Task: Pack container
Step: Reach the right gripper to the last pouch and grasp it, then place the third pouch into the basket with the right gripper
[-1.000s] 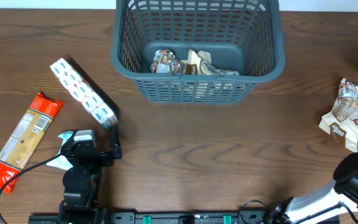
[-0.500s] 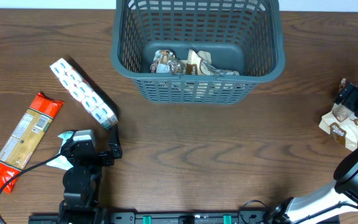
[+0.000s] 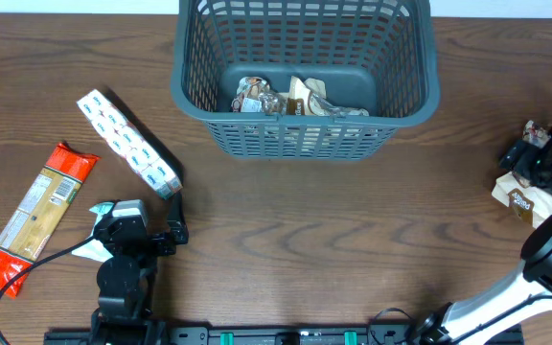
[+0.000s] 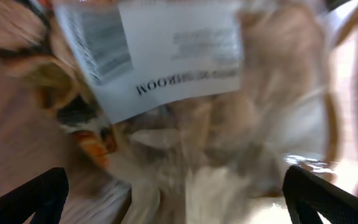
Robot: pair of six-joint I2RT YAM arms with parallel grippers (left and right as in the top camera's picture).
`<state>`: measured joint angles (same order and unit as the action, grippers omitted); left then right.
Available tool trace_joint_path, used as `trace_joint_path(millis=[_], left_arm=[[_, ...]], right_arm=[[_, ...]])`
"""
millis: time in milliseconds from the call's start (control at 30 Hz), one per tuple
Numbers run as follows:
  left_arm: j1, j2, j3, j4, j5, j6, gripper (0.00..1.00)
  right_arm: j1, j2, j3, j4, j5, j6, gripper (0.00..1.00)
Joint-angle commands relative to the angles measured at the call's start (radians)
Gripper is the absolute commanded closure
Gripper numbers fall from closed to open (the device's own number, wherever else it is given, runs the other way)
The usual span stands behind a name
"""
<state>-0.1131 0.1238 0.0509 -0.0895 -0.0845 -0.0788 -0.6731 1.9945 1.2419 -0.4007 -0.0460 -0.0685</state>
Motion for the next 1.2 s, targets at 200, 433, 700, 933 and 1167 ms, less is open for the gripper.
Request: trace_joint_path(millis=[200,433,700,933,1167], left_arm=[[0.003,0.002,-0.018,-0.03,-0.002,-0.01,0.02],[0.003,0.002,-0.018,-0.03,-0.002,-0.01,0.02],[0.003,0.002,-0.018,-0.03,-0.002,-0.01,0.02],[0.003,0.002,-0.018,-0.03,-0.001,-0.01,0.02],[0.003,0.002,-0.018,-0.03,0.025,-0.01,0.01]], right_arm=[[0.008,0.073,-0.01,0.008,-0.014,-0.023,0.39],[0.016,0.073,-0.01,0.004,-0.071,-0.023,0.92],[0.059,0.015,0.01,-0.04,-0.086,-0.023,0.99],[0.143,-0.214,0.075,-0.046,-0.085,-0.024,0.99],[0.305,-0.439,0.284,-0.14,-0.106,-0.166,0.99]])
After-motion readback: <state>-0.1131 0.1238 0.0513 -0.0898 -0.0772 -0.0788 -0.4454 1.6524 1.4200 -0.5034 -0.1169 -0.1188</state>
